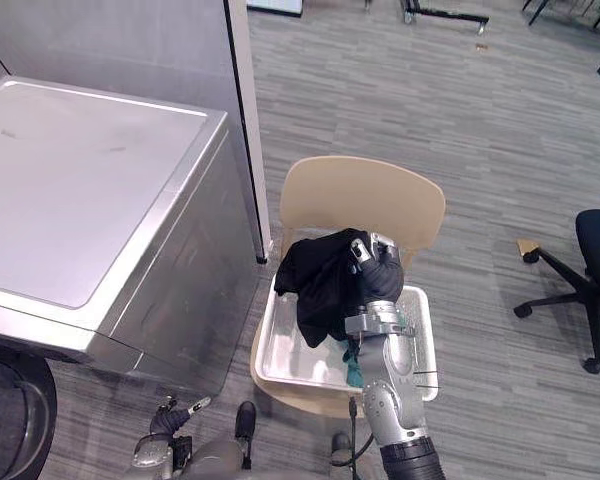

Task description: Pick up the laundry basket with both hands and put the clothes into the washing machine.

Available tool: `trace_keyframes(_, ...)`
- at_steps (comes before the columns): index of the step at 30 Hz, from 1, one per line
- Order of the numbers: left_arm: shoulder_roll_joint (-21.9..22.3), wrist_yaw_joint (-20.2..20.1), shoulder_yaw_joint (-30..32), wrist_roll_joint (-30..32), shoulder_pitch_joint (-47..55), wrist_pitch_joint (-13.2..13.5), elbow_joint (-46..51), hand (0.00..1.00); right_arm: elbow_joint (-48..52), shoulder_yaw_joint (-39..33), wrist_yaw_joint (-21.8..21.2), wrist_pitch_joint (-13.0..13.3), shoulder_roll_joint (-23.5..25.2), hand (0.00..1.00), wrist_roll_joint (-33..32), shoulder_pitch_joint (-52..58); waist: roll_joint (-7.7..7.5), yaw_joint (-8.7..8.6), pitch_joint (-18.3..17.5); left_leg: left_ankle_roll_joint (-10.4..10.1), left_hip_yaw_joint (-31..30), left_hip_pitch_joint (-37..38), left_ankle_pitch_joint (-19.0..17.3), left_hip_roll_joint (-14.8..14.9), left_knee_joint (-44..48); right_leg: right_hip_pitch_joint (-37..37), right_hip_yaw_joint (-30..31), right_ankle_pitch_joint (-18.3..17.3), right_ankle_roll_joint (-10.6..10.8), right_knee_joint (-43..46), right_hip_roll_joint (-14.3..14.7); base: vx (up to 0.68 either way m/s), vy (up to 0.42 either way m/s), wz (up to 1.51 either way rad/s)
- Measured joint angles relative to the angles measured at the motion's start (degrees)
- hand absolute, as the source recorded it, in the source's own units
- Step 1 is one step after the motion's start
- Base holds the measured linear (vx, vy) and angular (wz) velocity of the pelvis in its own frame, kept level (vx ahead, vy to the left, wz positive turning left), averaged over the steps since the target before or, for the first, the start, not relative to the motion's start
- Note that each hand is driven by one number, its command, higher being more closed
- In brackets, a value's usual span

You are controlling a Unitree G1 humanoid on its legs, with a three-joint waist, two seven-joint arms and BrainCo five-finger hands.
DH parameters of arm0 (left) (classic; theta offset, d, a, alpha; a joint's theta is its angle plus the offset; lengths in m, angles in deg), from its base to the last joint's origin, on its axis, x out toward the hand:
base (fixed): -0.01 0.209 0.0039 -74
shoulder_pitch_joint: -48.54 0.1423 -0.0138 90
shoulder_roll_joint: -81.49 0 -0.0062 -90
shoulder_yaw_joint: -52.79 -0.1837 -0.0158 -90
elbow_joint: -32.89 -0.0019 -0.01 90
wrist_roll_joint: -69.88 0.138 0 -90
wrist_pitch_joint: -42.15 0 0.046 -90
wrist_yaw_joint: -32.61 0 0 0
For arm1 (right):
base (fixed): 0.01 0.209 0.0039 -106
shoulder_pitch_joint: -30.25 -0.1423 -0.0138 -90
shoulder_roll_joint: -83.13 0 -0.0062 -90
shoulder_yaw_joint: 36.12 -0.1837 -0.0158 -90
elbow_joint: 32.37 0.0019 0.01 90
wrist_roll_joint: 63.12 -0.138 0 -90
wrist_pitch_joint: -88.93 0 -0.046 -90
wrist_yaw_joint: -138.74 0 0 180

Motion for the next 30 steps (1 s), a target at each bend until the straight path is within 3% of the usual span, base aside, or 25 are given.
trace_keyframes(4,0.3,-0.5,-5.7,-2.6,9.6,2.4,23.0,0.00,3.3,0.4,0.3,1.0,-2.3,1.00,0.6,-2.2,0.22,0.14,-1.1,-0.2,-1.4,1.0,-0.2,-0.4,-0.2,1.9,-1.9,-0.3,0.0,0.1,-0.4,-0.03,-0.002,0.21)
trace_keyframes(9,0.3,-2.7,-11.6,-4.6,14.5,3.8,38.8,0.00,3.3,4.3,0.8,1.0,-5.0,1.00,1.2,-6.6,1.54,0.16,-2.7,-0.1,-3.1,1.6,-0.3,-0.9,-0.4,3.1,-3.7,-1.8,-0.2,0.7,-0.8,-0.06,-0.007,0.21)
trace_keyframes(11,0.2,-3.7,-14.0,-4.7,14.8,5.6,44.2,0.00,3.3,4.9,1.1,1.0,-6.0,1.00,1.5,-7.7,2.26,0.32,-3.7,-0.2,-4.2,2.1,-0.1,-1.0,-0.4,4.3,-5.0,-1.9,-0.5,0.6,-0.8,-0.02,-0.021,0.29)
trace_keyframes(17,-2.6,-4.4,-23.3,-5.8,9.4,7.7,50.5,0.00,2.7,10.6,1.4,0.9,-8.6,1.00,2.0,-13.4,2.93,0.06,-5.5,-0.3,-5.3,2.5,0.7,-1.0,-0.4,5.9,-6.5,-1.7,-0.3,-0.1,-0.6,0.00,-0.023,0.12)
trace_keyframes(21,-3.0,-4.7,-28.9,-5.0,3.6,7.7,50.7,0.00,0.7,14.6,0.0,0.1,-8.2,1.00,0.4,-16.7,2.36,0.02,-5.9,0.0,-5.2,2.7,1.0,-1.0,-0.4,5.9,-6.5,-1.7,-0.3,0.0,-0.6,0.00,-0.009,0.02)
trace_keyframes(24,-2.7,-3.2,-32.8,-1.0,-1.3,7.2,49.8,0.00,-0.4,16.9,-0.3,-0.6,-6.2,1.00,-1.1,-18.4,2.32,0.00,-6.0,0.0,-4.9,3.0,1.3,-0.9,-0.5,5.9,-6.2,-1.7,-0.4,0.4,-0.6,-0.02,-0.010,-0.05)
trace_keyframes(25,-1.8,-2.2,-33.5,0.7,-3.0,6.8,48.9,1.00,-0.6,17.9,-0.3,-0.6,-5.2,1.00,-2.0,-18.8,2.32,0.00,-6.0,0.0,-4.6,3.2,1.3,-0.8,-0.5,5.9,-6.0,-1.7,-0.4,0.5,-0.6,-0.04,-0.011,-0.08)
trace_keyframes(30,0.2,2.8,-34.1,6.5,-9.8,4.5,44.7,1.00,-0.6,20.3,-0.4,-0.6,-3.1,1.00,-6.6,-19.3,2.34,-0.55,-6.0,0.0,-4.1,3.3,1.3,-0.3,-0.5,5.6,-5.1,-1.7,-0.9,0.6,-0.1,-0.05,-0.008,-0.08)
